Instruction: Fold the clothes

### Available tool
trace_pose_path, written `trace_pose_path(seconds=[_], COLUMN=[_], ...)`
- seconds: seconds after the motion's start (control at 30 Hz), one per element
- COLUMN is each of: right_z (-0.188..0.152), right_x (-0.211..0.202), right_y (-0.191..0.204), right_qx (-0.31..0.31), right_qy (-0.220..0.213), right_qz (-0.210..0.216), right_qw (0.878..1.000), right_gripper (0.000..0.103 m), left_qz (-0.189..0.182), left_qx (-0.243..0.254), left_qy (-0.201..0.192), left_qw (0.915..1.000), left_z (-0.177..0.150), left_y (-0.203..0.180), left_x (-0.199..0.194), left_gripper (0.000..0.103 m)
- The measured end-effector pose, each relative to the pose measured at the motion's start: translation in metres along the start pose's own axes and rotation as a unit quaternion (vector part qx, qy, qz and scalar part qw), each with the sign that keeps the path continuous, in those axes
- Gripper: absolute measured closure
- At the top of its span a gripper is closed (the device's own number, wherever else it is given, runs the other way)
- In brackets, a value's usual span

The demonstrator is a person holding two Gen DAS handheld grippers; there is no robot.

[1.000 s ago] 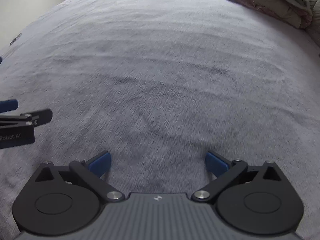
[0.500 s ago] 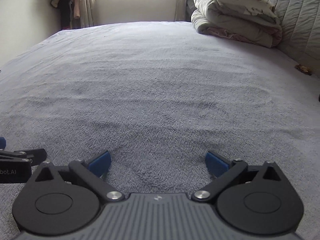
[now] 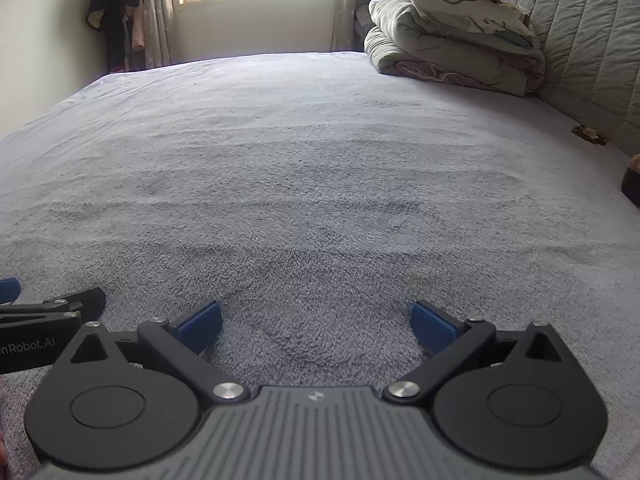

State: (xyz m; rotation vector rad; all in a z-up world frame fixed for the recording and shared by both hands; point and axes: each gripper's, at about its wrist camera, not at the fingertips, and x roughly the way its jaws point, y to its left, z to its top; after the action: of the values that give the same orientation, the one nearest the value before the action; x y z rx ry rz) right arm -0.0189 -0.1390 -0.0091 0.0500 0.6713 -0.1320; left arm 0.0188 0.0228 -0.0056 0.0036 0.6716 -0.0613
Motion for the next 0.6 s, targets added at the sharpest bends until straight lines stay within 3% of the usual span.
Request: trace_pose_path(seconds=[0.37,0.6], right_z=[-0.011,-0.011], right_x=[-0.005,-0.005], right_y=[0.012,0.008], right_qx=[0.005,0.016], right_qy=[-0.023,-0.022], right_qz=[-0.037,-0.031], right_qw=[0.999,0.999], right_gripper=[0.000,0.000], left_qz=[0.002,0.002], left_qx=[0.001,0.000], left_qy=[-0.007,-0.007], left_qw=[1.0000,1.0000], left_z=[-0.002,-0.002], left_y=[-0.001,0.000], left_x=[0.001,0.001], left_gripper=[0.000,0.000])
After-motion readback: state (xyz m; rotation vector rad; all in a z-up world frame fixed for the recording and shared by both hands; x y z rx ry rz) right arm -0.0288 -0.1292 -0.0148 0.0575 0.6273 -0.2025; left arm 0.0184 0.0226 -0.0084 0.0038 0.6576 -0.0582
